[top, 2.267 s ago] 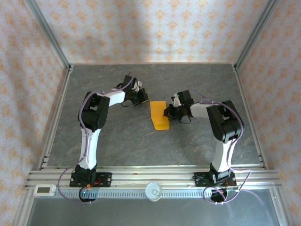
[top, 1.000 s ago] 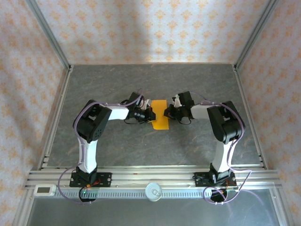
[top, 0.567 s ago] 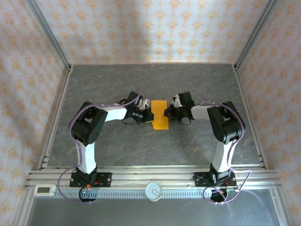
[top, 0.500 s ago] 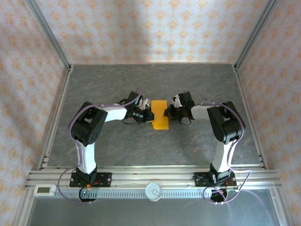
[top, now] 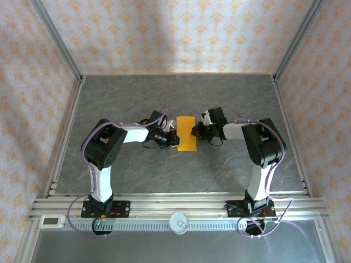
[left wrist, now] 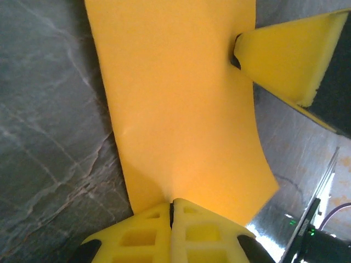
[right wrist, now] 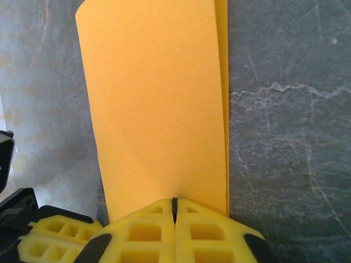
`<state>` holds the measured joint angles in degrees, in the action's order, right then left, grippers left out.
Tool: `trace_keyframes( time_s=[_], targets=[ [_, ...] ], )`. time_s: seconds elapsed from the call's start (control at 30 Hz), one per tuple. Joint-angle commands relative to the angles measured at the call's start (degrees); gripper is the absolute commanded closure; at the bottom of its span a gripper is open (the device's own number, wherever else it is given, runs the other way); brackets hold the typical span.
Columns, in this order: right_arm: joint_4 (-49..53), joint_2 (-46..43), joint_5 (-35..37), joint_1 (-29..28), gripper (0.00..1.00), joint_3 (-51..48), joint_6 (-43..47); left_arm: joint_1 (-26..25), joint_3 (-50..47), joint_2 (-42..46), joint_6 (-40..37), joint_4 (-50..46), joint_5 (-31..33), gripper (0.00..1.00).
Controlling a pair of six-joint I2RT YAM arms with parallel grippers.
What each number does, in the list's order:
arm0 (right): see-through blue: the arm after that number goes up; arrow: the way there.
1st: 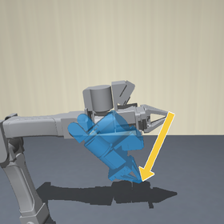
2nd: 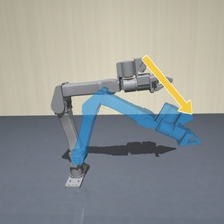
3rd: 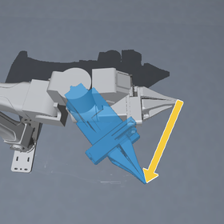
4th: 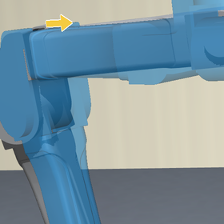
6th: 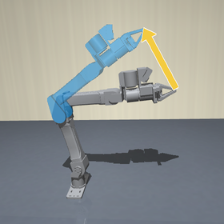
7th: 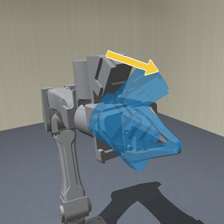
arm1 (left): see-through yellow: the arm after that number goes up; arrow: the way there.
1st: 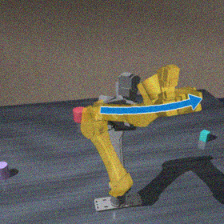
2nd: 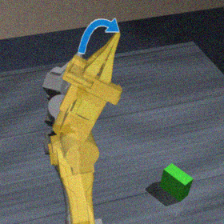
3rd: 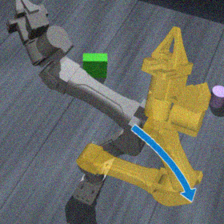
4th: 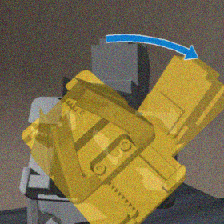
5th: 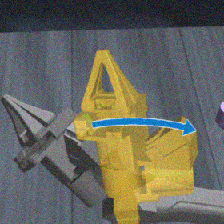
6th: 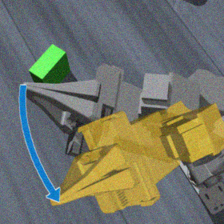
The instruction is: Fold a paper plane with a square sheet of paper (pick it up from the middle)
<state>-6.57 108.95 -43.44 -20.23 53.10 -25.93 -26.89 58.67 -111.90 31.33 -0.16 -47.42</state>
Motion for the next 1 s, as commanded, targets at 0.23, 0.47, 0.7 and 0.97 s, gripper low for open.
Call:
trace_keyframes(
  time_s=[0.23,0.47,0.7,0.97],
  targets=[
    [12.93,3.99,10.3,0.45,1.0,-4.86,0.44,-0.25,-3.09,4.13,-8.19,-11.77,6.07,1.0],
    [13.25,3.95,10.39,0.45,1.0,-4.76,0.46,-0.98,0.12,7.3,-1.72,-6.61,3.08,1.0],
    [13.16,3.91,10.38,0.4,1.0,-4.75,0.27,-2.71,3.23,3.69,2.59,-1.81,-0.08,1.0],
    [13.15,3.67,10.48,0.4,1.0,-5.03,0.18,-3.28,0.78,-0.6,-2.66,-6.05,3.02,1.0]
  ],
)
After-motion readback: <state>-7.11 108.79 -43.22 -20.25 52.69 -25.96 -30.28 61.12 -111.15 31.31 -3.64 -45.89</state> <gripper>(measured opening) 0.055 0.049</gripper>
